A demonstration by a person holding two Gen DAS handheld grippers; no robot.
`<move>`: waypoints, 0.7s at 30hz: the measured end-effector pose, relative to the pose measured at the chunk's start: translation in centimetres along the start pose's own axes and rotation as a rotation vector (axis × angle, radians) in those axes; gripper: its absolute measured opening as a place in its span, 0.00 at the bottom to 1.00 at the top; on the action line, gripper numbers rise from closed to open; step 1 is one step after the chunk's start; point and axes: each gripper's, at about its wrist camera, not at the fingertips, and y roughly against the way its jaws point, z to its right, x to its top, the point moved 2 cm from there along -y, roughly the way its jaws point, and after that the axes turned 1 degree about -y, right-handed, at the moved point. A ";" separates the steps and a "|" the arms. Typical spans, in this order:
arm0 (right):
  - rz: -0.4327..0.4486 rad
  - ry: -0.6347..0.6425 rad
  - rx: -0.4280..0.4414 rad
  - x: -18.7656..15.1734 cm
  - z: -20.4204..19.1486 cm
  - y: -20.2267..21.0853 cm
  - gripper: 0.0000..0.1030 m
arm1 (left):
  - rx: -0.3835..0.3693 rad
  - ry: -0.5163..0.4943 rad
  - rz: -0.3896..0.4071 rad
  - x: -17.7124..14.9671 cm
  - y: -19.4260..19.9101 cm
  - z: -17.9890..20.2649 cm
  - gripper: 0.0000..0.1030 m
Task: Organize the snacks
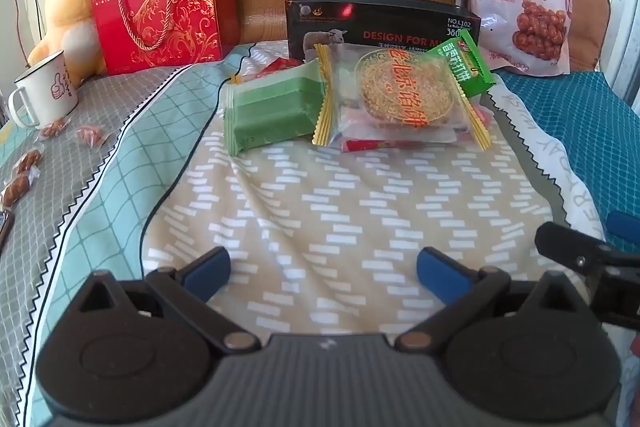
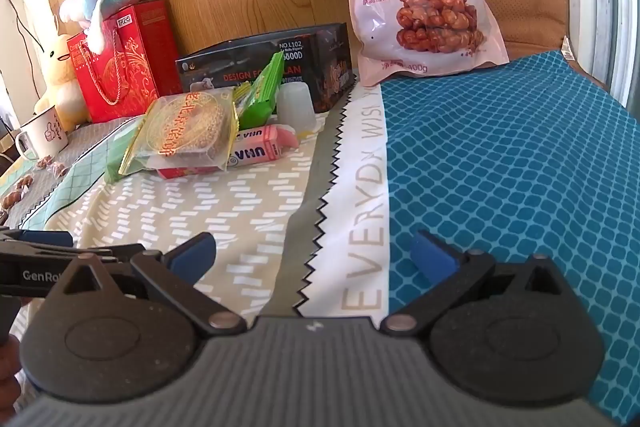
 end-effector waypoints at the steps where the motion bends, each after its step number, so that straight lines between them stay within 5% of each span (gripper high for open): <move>1: 0.000 -0.002 0.001 0.0 0.0 0.0 1.00 | 0.000 0.001 -0.002 0.0 0.0 0.0 1.00; 21: 0.013 -0.057 0.027 -0.1 0.5 0.5 1.00 | 0.001 0.001 0.000 0.1 0.3 0.0 1.00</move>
